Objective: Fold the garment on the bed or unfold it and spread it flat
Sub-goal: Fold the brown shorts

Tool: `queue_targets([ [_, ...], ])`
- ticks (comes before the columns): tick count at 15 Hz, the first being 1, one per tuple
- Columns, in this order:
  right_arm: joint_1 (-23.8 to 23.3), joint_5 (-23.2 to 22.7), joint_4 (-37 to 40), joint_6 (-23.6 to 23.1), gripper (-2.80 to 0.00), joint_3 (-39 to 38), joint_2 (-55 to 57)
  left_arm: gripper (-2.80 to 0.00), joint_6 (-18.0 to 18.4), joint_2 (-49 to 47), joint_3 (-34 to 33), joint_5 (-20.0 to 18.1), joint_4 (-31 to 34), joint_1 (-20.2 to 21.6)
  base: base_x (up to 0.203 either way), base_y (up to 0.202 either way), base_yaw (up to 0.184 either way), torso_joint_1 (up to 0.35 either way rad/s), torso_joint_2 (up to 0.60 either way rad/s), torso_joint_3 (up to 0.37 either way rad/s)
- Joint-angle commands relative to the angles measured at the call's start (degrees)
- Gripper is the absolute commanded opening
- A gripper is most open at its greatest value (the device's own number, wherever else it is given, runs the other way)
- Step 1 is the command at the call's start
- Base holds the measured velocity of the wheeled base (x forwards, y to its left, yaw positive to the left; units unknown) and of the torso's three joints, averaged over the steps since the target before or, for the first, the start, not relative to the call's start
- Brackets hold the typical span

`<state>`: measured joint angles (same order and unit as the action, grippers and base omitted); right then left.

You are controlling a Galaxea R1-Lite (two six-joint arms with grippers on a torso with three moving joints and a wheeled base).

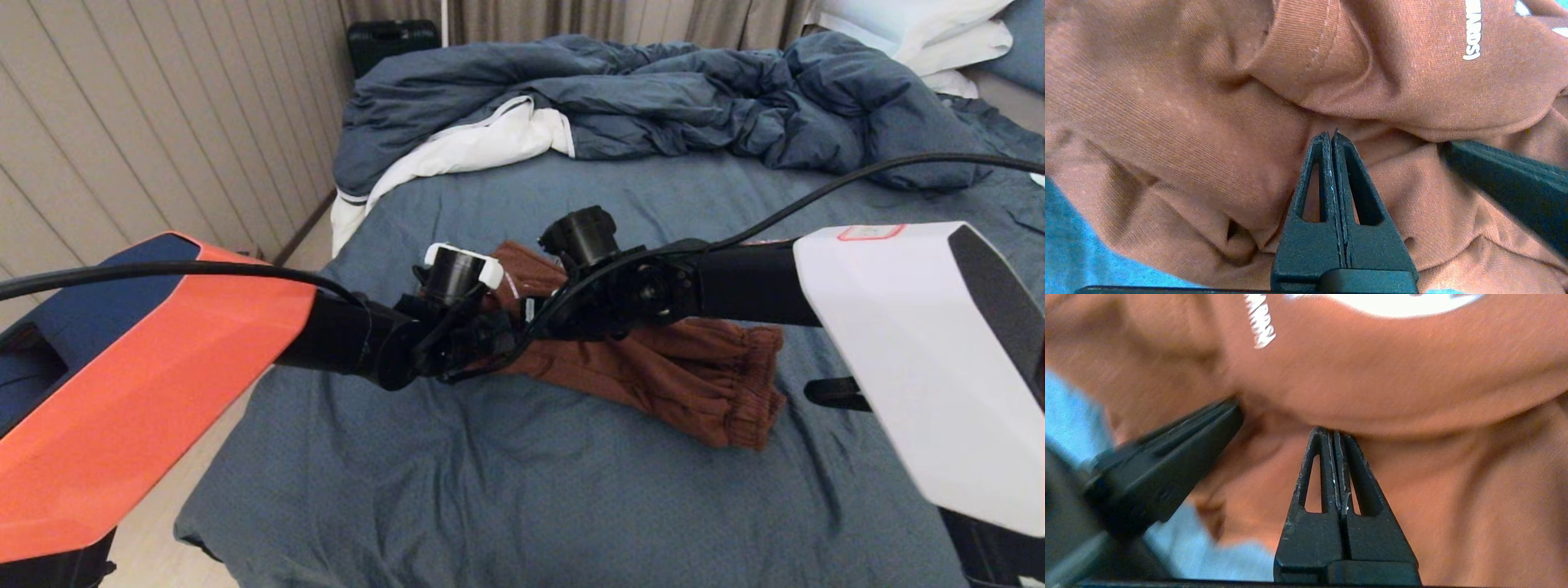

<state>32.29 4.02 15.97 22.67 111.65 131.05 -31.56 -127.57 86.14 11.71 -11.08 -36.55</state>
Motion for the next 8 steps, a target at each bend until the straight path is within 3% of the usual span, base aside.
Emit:
queue_targets([
  [1,0.12,0.61,-4.20,0.02,-2.80,0.41,2.29,-2.80,-0.21,-0.31,-0.01,0.07,-0.08,-0.07,0.000,0.000,0.000,0.000,0.00,0.000],
  [4,0.02,2.71,-9.39,-0.01,-2.80,0.61,3.27,-2.80,-0.17,-0.77,0.08,0.07,-0.11,-0.10,0.000,0.000,0.000,0.000,0.00,0.000],
  [8,-0.74,11.97,-24.22,-1.94,-2.80,0.68,5.87,-2.80,-0.25,-1.37,0.08,-0.02,-0.17,-0.37,0.000,0.000,0.000,0.000,0.00,0.000],
])
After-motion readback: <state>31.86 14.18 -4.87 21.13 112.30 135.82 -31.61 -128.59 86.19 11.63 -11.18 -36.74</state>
